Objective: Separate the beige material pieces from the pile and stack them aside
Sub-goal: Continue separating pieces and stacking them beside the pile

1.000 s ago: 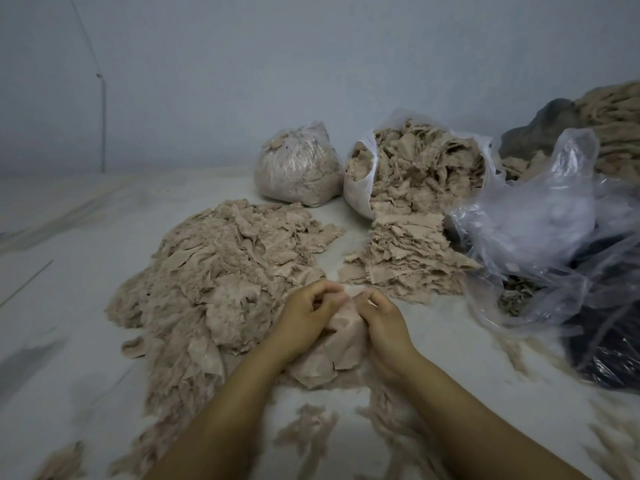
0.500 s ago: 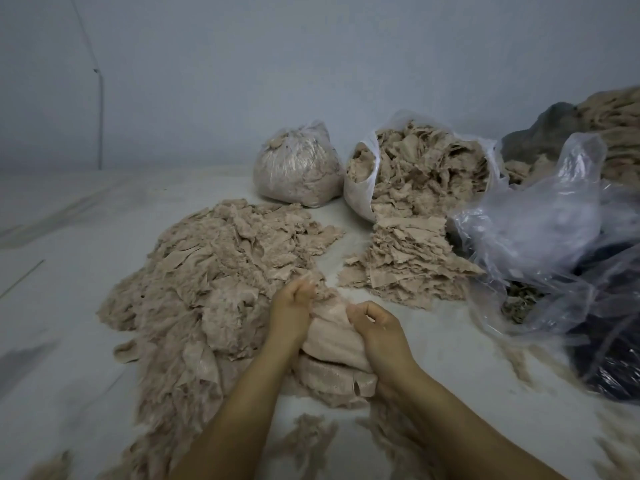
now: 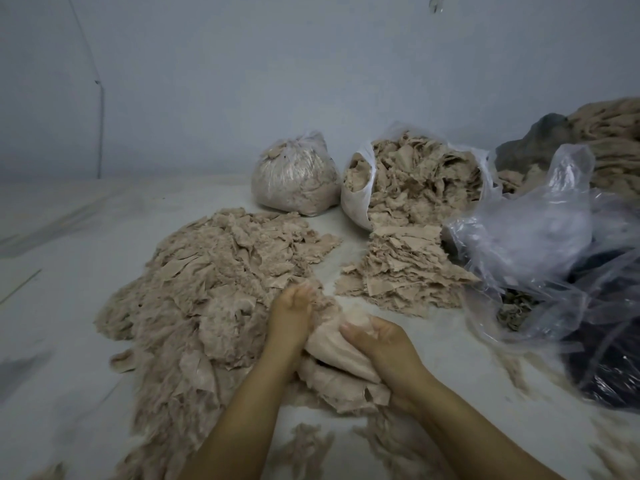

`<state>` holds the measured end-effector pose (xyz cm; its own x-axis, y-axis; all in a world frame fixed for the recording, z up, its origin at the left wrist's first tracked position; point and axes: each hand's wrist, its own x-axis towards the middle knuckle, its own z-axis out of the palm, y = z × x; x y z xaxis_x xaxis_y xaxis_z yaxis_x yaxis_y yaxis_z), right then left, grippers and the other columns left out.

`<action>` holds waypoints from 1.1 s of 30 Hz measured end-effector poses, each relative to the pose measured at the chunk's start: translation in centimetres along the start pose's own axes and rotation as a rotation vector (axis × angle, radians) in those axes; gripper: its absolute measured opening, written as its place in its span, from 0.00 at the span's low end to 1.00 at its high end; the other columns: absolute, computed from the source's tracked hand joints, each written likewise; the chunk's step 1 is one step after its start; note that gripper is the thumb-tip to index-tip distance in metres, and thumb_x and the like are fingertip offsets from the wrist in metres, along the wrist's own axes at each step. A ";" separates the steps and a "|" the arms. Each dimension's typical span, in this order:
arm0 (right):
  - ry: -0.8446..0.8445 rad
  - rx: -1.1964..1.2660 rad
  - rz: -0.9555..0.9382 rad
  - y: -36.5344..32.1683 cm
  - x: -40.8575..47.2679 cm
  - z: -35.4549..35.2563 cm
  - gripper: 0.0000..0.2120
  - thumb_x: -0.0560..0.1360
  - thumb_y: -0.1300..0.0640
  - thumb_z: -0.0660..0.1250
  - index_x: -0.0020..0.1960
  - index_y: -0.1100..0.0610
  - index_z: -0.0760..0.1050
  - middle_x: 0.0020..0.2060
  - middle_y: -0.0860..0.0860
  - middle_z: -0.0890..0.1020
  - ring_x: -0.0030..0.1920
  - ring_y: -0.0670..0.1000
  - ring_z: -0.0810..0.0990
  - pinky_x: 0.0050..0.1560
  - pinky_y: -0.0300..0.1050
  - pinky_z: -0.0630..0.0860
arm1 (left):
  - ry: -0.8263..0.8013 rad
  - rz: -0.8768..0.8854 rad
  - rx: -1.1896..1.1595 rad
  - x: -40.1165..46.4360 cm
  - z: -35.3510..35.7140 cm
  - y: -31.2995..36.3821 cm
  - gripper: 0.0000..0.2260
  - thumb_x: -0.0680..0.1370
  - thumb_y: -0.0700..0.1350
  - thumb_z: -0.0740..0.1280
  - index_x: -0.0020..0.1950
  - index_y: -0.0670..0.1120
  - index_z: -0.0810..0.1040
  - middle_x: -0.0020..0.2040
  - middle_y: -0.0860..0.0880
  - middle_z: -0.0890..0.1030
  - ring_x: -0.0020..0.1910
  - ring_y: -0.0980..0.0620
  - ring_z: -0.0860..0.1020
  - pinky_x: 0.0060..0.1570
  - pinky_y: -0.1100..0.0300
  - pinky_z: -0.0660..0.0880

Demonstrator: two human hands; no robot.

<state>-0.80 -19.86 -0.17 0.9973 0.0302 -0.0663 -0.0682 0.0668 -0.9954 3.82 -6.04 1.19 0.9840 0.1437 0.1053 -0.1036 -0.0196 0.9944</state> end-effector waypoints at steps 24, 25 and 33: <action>0.265 0.298 -0.032 -1.2 0.6 -0.7 0.15 0.77 0.53 0.66 0.55 0.65 0.80 0.44 0.61 0.85 0.41 0.58 0.84 0.36 0.44 0.81 | -0.590 -0.049 0.158 -1.5 0.9 -0.3 0.09 0.76 0.53 0.67 0.47 0.48 0.80 0.36 0.52 0.84 0.34 0.57 0.80 0.34 0.66 0.76; 0.303 0.303 -0.046 -1.2 0.6 -0.9 0.14 0.77 0.53 0.66 0.53 0.64 0.80 0.43 0.61 0.85 0.40 0.58 0.84 0.35 0.44 0.80 | -0.578 -0.039 0.157 -1.7 1.0 -0.5 0.07 0.77 0.49 0.68 0.44 0.47 0.79 0.31 0.52 0.81 0.27 0.59 0.77 0.27 0.67 0.72; 0.163 0.103 0.022 -1.1 1.0 -3.0 0.09 0.74 0.55 0.71 0.48 0.60 0.82 0.40 0.56 0.86 0.38 0.52 0.84 0.34 0.43 0.79 | -0.589 -0.018 0.261 -1.2 0.5 -1.1 0.12 0.74 0.48 0.71 0.41 0.41 0.74 0.28 0.51 0.71 0.24 0.57 0.67 0.24 0.66 0.64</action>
<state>0.32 -22.93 0.67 0.9859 -0.1290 -0.1063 -0.0837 0.1699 -0.9819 2.85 -6.65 -0.07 0.9077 -0.4197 -0.0051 -0.1207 -0.2727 0.9545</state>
